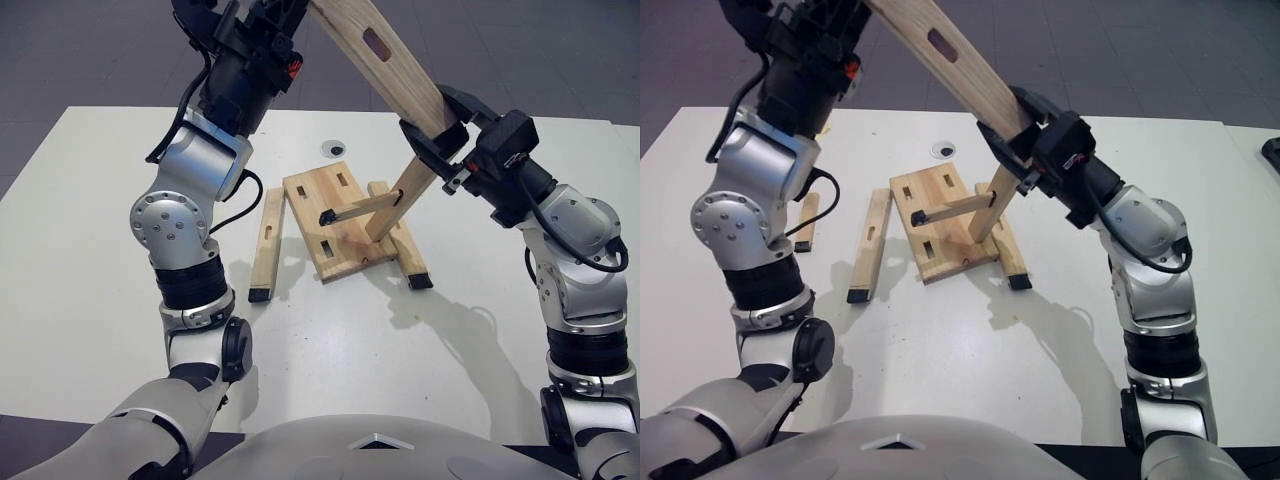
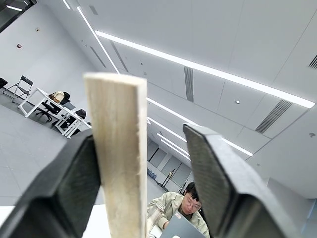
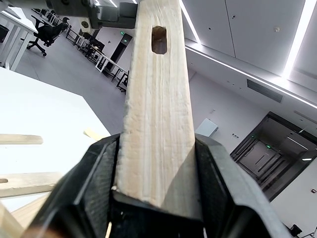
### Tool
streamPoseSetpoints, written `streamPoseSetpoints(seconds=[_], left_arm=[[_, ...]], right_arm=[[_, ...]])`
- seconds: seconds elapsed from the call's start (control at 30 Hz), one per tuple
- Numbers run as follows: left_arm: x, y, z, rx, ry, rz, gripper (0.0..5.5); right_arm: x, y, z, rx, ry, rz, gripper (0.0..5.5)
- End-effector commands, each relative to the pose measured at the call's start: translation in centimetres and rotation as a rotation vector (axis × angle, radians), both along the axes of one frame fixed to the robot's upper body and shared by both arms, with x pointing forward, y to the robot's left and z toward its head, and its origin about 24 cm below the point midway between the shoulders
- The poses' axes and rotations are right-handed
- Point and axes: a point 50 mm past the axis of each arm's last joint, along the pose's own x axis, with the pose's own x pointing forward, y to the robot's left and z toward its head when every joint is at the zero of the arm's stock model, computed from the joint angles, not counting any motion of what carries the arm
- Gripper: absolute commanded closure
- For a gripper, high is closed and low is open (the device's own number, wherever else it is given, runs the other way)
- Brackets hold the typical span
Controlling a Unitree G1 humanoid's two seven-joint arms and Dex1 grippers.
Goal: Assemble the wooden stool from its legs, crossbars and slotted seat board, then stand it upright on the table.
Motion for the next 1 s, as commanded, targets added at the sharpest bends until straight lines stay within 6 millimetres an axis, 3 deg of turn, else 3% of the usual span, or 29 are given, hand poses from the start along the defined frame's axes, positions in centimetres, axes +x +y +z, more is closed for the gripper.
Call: streamPoseSetpoints(seconds=[0.03,0.23,0.87,1.0], left_arm=[[0.10,-0.06,0.53,-0.006,-0.013,-0.005,1.96],[0.32,-0.30,0.17,0.010,0.008,-0.007,0.96],[0.58,-0.03,-0.26,-0.022,0.036,-0.020,3.97],[0.57,-0.09,-0.34,-0.004,0.021,-0.014,4.30]], right_arm=[[0.23,-0.23,-1.30,-0.039,0.064,-0.012,3.42],[-0.12,-0.03,-1.34,-0.053,0.062,0.023,3.42],[0.09,0.02,-1.40,-0.076,0.046,0.012,3.43],[0.22,-0.03,-1.35,-0.074,0.040,-0.005,3.43]])
